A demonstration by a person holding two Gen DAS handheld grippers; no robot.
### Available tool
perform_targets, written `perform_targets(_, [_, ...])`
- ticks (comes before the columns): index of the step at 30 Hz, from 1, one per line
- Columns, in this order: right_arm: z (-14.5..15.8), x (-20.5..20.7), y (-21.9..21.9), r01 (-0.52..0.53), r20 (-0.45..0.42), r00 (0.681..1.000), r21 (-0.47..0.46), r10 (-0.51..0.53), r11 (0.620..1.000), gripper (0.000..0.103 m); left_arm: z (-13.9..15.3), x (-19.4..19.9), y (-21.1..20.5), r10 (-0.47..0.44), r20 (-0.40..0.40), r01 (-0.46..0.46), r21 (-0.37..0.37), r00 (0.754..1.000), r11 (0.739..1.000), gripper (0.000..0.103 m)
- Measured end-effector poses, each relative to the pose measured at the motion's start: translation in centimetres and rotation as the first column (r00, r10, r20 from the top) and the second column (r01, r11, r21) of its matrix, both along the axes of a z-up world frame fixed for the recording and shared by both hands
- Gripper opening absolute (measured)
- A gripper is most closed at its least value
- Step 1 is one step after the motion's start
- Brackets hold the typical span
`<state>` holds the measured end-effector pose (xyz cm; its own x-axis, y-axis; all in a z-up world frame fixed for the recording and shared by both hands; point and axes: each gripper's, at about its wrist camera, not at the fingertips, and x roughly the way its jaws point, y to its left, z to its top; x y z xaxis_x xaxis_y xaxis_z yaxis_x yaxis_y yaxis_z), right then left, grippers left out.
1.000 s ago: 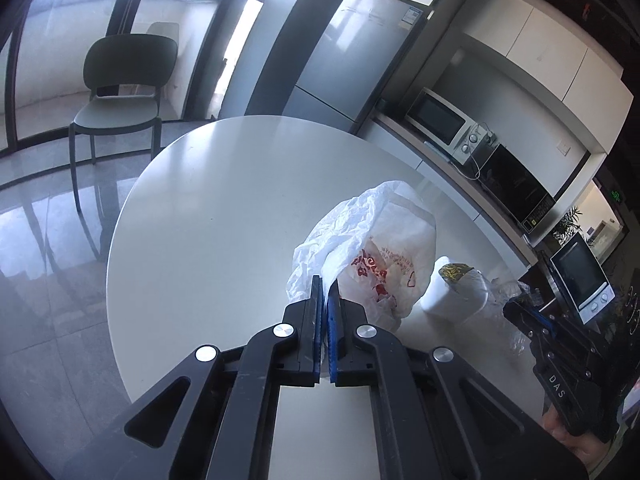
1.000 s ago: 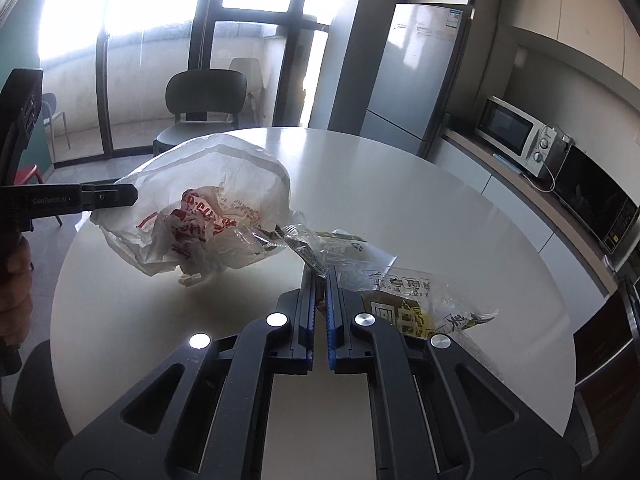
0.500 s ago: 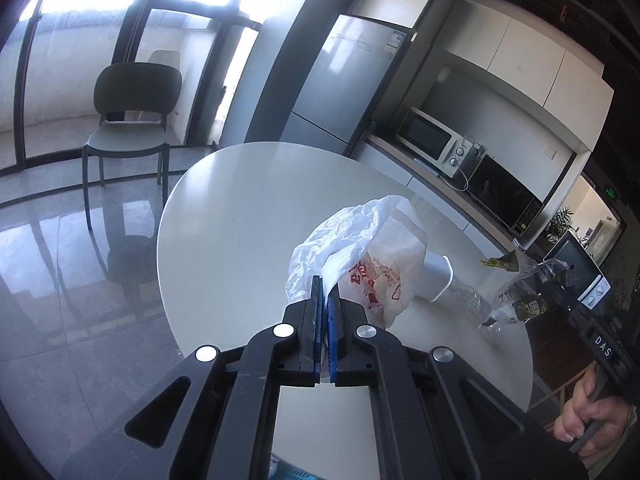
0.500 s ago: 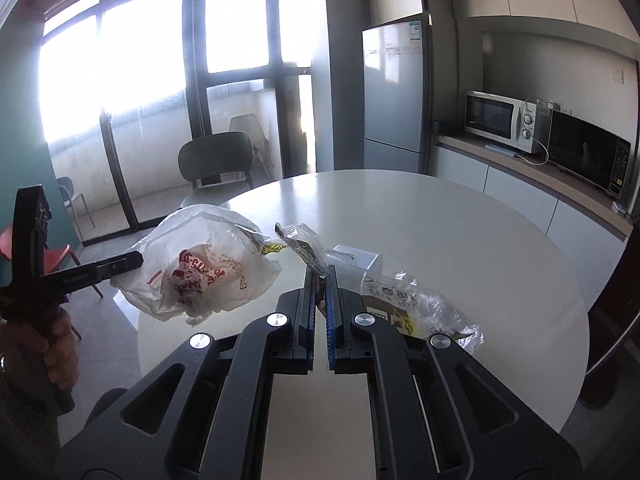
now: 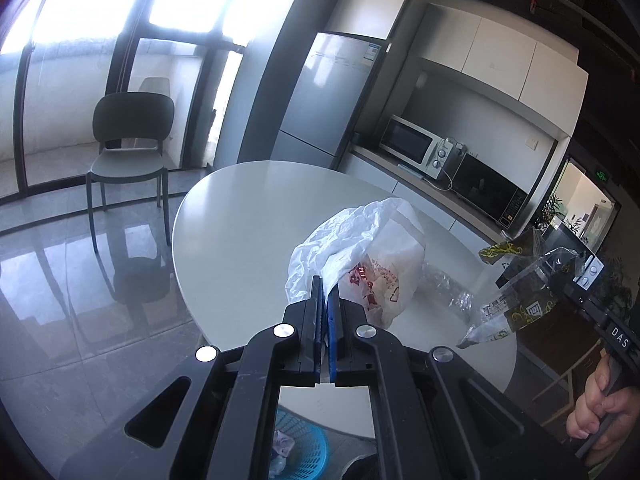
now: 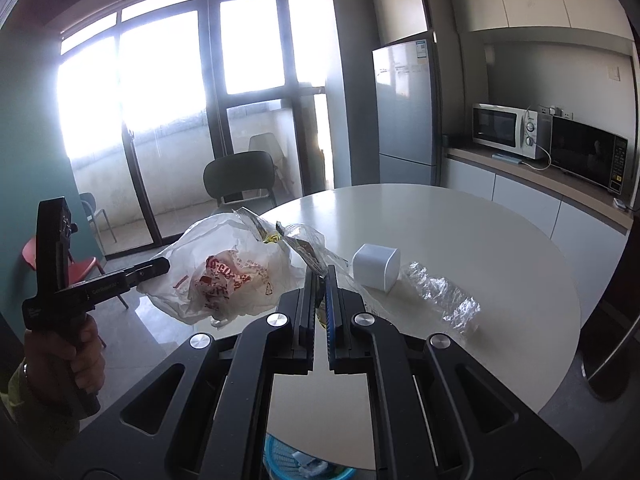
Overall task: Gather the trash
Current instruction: 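Carry both bags down over the blue wastebasket with both tools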
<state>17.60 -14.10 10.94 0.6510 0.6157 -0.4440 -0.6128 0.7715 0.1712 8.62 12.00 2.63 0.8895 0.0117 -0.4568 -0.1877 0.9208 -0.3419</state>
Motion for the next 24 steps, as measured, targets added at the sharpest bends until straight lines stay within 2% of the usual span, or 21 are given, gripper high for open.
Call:
perform_targets(3, [-0.1,-0.4,-0.7,-0.026,-0.061,0.998,0.044,0.029,0.999,0.004,0.1,-1.2,-0.5,-0.011,0.009,0.011,0.021,1.000,1.000,0.001])
perform_targets(13, [-0.4,-4.5,-2.1,-0.075,-0.097,0.992,0.073,0.082,0.994,0.004,-0.2,-5.6,-1.7,-0.035,-0.015,0.036,0.069,0.999,0.997,0.001])
perform_targets(18, [-1.7,-5.7,-3.1,-0.099,-0.160,0.981,0.096,0.113,0.990,0.004,-0.6,-7.3,-2.1,-0.035,-0.035,0.038,0.091,0.999,0.995,0.001])
perform_targets(24, [-2.6,-7.4,-4.3,-0.096,-0.188,0.976,0.104,0.114,0.990,0.004,-0.7,-9.2,-1.9,-0.031,-0.037,0.034,0.085,0.999,0.996,0.001])
